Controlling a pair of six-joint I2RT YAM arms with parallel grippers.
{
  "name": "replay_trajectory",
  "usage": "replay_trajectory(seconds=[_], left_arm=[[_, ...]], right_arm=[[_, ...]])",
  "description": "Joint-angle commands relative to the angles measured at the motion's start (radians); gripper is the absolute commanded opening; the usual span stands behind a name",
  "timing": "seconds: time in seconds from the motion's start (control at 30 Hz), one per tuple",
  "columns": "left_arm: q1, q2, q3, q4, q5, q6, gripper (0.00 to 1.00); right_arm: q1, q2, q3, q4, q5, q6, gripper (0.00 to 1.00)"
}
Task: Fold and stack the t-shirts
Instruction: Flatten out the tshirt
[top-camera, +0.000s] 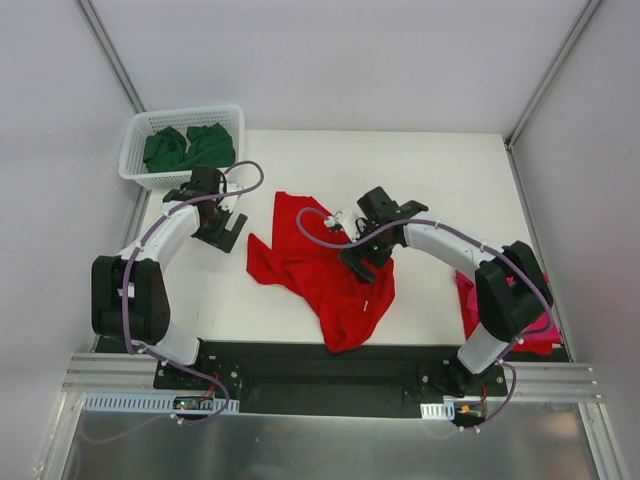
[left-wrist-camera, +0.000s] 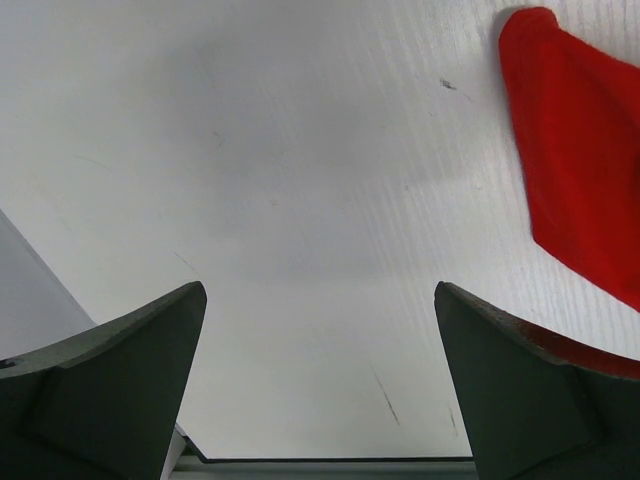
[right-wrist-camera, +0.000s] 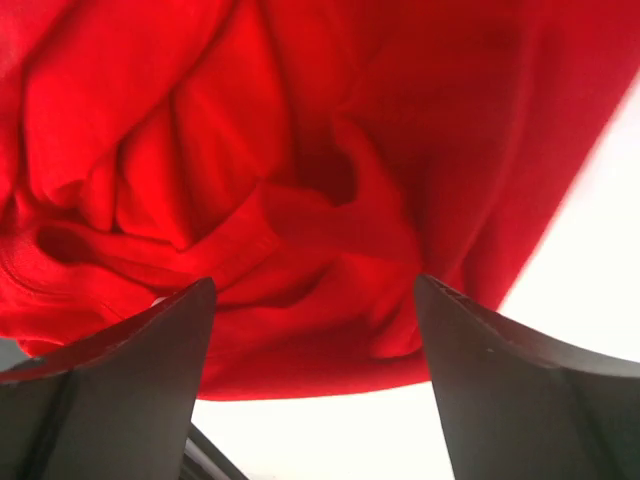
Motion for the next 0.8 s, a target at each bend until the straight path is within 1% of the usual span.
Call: replay_trajectory(seconds=[0.0, 0.13, 0.33, 0.43, 0.57, 0.77], left_arm=[[0.006, -0.055, -0.016, -0.010, 0.003, 0.014, 0.99], [0.006, -0.052, -0.021, -0.010, 0.009, 0.011, 0.99], [0.006, -0.035, -0.019, -0.010, 0.026, -0.003, 0.99], [0.006, -0.030, -0.019, -0.010, 0.029, -0.004, 0.99], [0.006, -0.026, -0.025, -0.010, 0.035, -0.009, 0.99], [0.006, -0.021, -0.038, -0.010, 0.038, -0.011, 0.99]], right_arm=[[0.017, -0.023, -0.027, 0.067, 0.033, 0.015, 0.81], [0.028, -0.020, -0.039, 0.068, 0.059, 0.010, 0.82], [0.040, -0.034, -0.094, 0.139, 0.053, 0.035, 0.84], [0.062, -0.058, -0.117, 0.169, 0.025, 0.026, 0.81], [0.094, -0.063, -0.108, 0.172, 0.014, -0.002, 0.76], [0.125, -0.056, -0.070, 0.175, 0.037, -0.026, 0.76]])
